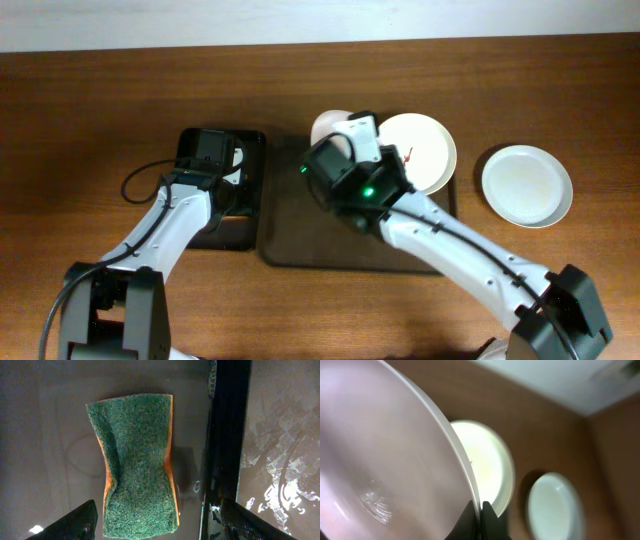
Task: Clean dirty plates on tray and stack at the side
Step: 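Lift the cleaned plate with the right gripper and stack it on the right plate, then grip the remaining stained plate with the right gripper and drag it forward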
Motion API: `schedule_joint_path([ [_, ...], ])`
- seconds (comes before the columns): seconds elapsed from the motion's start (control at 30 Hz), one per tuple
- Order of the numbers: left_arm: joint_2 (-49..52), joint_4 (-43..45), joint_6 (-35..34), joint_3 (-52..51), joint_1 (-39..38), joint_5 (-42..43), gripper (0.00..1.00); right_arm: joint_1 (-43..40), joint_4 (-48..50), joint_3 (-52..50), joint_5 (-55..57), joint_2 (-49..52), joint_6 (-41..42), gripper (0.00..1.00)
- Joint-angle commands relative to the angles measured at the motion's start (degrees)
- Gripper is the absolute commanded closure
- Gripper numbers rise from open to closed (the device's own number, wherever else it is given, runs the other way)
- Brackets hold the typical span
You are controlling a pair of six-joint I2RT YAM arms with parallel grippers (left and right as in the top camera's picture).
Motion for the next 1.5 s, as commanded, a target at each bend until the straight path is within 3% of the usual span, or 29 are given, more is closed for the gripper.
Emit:
schedule_joint_path([
  [0.0, -0.6, 0.1, 0.1, -0.5, 0.1, 0.6, 0.23, -7.0, -0.6, 1.5, -14.7, -1.8, 8.3, 0.96],
  [0.33, -0.6, 0.1, 0.1, -0.5, 0.1, 0.7, 0.23, -39.7, -3.4, 1.4, -43.7, -1.8, 8.3, 0.96],
  [0.67, -0.6, 0.1, 0.1, -0.5, 0.1, 0.7, 0.23, -65.3, -7.2, 0.5, -48.3, 0.3, 8.3, 0.96],
  [0.9, -0.6, 0.1, 0.1, -0.5, 0.1, 0.7, 0.23, -75.3, -8.0, 0.5, -49.2, 5.5, 8.3, 0.96],
  [1.1, -0.6, 0.1, 0.1, -0.5, 0.1, 0.7, 0.23, -76.2, -9.8, 0.5, -49.2, 6.0, 8.3, 0.95],
  [1.17, -0.6, 0.1, 0.1, -0.5, 0.1, 0.7, 0.24, -76.1, -10.4, 0.5, -50.1, 6.0, 8.2, 0.82],
  [1.23, -0.6, 0.1, 0.1, -0.5, 0.1, 0.7, 0.24, -76.1, -10.6, 0.5, -52.8, 6.0, 7.4, 0.57],
  [1.3, -0.6, 0.1, 0.1, -0.5, 0.2, 0.7, 0.24, -76.0, -10.6, 0.5, -57.7, 6.0, 4.4, 0.43],
  [1.33, -0.6, 0.1, 0.1, -0.5, 0.1, 0.7, 0.24, -75.7, -10.6, 0.5, -60.3, 6.0, 2.6, 0.19],
  [1.37, -0.6, 0.1, 0.1, -0.5, 0.1, 0.7, 0.24, -75.3, -10.6, 0.5, -61.6, 6.0, 1.5, 0.01],
  [1.47, -0.6, 0.1, 0.1, -0.5, 0.1, 0.7, 0.24, -72.6, -10.8, 0.5, -63.1, 6.0, -0.7, 0.01],
])
